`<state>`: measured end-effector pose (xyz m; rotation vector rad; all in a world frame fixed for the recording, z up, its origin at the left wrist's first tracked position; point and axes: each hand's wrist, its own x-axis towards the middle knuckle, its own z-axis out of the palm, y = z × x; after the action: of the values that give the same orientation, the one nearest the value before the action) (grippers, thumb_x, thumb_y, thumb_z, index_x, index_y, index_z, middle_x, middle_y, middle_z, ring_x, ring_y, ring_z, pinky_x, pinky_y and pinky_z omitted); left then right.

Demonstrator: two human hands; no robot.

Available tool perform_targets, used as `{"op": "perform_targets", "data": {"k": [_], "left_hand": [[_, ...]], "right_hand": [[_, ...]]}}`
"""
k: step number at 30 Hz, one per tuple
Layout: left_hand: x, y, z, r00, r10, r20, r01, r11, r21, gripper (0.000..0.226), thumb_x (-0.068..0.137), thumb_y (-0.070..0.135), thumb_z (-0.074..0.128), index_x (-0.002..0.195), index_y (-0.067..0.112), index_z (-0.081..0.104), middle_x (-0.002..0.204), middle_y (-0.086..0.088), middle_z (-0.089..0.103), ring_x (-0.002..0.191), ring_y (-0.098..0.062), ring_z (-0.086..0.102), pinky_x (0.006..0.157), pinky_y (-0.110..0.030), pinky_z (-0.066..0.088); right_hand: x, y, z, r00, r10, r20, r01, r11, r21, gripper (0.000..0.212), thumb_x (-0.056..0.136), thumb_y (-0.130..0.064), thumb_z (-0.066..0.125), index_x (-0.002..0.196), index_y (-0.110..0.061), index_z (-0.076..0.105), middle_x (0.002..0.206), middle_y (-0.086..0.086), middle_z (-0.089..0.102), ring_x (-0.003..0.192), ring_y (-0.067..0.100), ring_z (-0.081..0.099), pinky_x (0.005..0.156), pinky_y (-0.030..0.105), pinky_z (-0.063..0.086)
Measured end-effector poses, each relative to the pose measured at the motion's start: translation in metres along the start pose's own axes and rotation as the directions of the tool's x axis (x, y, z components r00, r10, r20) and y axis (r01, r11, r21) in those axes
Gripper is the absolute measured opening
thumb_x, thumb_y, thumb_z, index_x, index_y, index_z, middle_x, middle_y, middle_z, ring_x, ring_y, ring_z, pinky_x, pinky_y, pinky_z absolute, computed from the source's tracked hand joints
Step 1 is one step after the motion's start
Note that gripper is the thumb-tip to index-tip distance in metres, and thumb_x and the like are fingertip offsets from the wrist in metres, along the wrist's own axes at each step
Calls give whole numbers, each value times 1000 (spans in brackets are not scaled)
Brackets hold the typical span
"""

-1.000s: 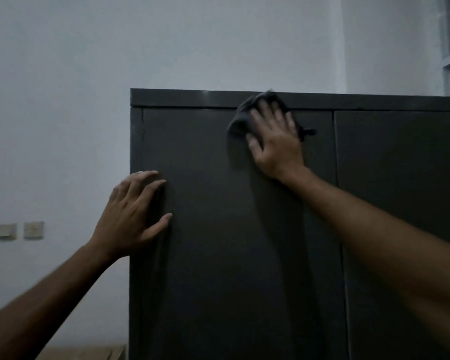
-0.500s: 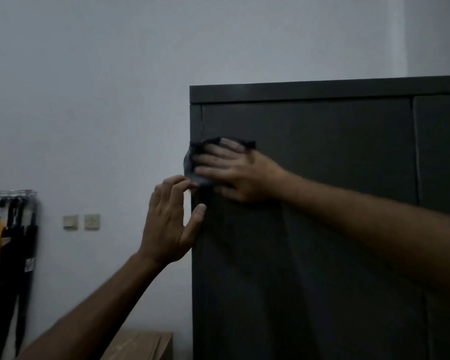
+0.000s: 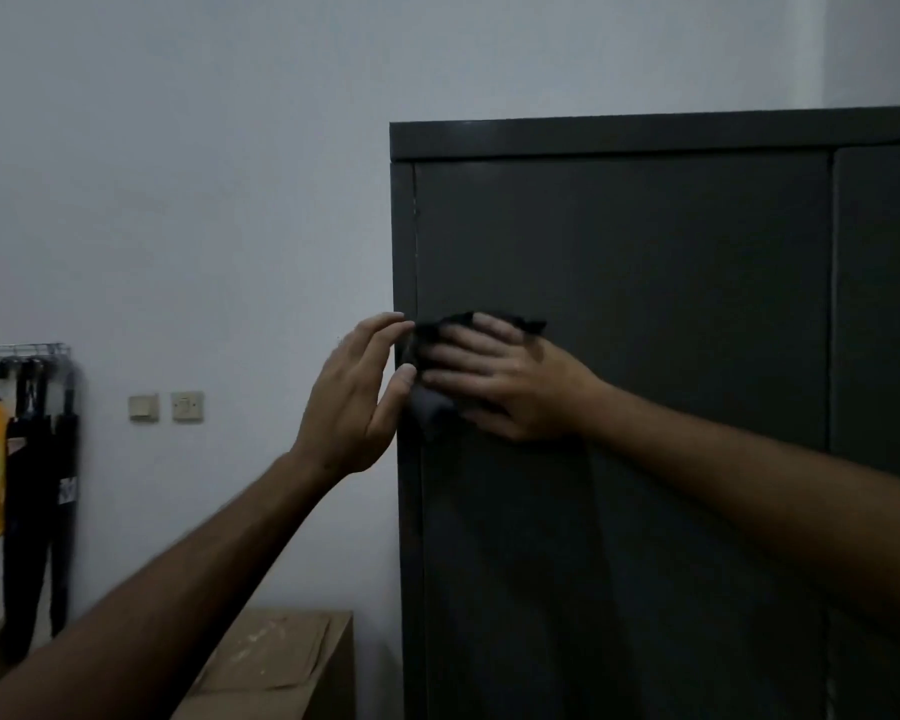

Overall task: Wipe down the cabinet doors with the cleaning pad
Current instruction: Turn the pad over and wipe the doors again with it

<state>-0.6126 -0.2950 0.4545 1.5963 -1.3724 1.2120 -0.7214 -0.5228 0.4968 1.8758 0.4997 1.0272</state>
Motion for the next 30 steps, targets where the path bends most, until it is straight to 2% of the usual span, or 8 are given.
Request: {"op": "perform_targets", "data": {"k": [4, 7, 10, 16, 19, 23, 26, 30], "left_hand": [[2, 5, -4, 988, -152, -3, 148, 964, -221, 54, 106, 42, 38, 152, 14, 46, 152, 1, 48, 128, -5, 55, 99, -26, 53], [0, 11, -6, 953, -300, 32, 295, 903, -313, 60, 105, 47, 35, 158, 19, 40, 155, 4, 50, 127, 0, 56, 99, -10, 43], [-4, 18, -8, 936, -338, 99, 351, 868, -352, 56, 105, 42, 34, 157, 22, 41, 157, 8, 47, 135, 5, 48, 110, -16, 41], [-3, 28, -3, 924, -368, 103, 380, 864, -331, 61, 104, 42, 33, 158, 14, 42, 159, -1, 47, 136, -3, 47, 109, -11, 37], [-6, 30, -2, 922, -370, 110, 386, 868, -314, 61, 104, 44, 32, 158, 16, 42, 160, 1, 47, 139, -4, 46, 107, -8, 35], [0, 32, -3, 919, -382, 96, 393, 868, -305, 61, 104, 45, 32, 156, 15, 43, 158, -1, 49, 140, -9, 47, 117, -32, 42], [9, 32, -1, 899, -436, 41, 418, 828, -374, 56, 105, 44, 32, 150, 14, 47, 139, 5, 60, 127, -16, 60, 107, -40, 51], [18, 27, 1, 826, -564, 6, 478, 693, -539, 57, 101, 47, 31, 147, 17, 45, 131, 1, 64, 123, -16, 60, 92, -11, 45]], "right_hand": [[31, -66, 8, 824, 557, -108, -527, 822, 218, 61, 101, -44, 46, 157, -23, 37, 169, 5, 24, 158, 28, 13, 127, 53, 7], [-8, -163, 20, 989, 141, 32, -145, 953, 266, 54, 100, -40, 47, 151, -24, 45, 164, 6, 35, 154, 31, 24, 128, 52, 4], [-30, -136, 19, 977, -205, 63, 188, 959, 212, 48, 99, -40, 53, 144, -22, 53, 156, 7, 48, 149, 29, 37, 128, 50, 7], [-3, -96, 15, 813, 571, -113, -536, 810, 237, 54, 103, -41, 47, 154, -23, 44, 166, 4, 30, 158, 26, 15, 127, 52, 11], [-42, -165, 25, 989, 146, 35, -151, 961, 234, 53, 100, -40, 49, 151, -26, 45, 163, 4, 37, 156, 29, 21, 128, 54, 5], [-50, -114, 12, 928, -349, 131, 322, 928, 189, 50, 97, -40, 59, 144, -27, 53, 157, 4, 46, 150, 26, 34, 126, 51, 9], [-7, -34, -2, 998, 24, 49, -28, 997, 78, 51, 99, -41, 50, 146, -24, 52, 158, 5, 45, 151, 28, 33, 127, 51, 17], [32, -36, -6, 899, 436, -40, -425, 892, 154, 55, 96, -44, 49, 146, -21, 53, 162, 7, 40, 154, 30, 26, 126, 54, 13]]}}
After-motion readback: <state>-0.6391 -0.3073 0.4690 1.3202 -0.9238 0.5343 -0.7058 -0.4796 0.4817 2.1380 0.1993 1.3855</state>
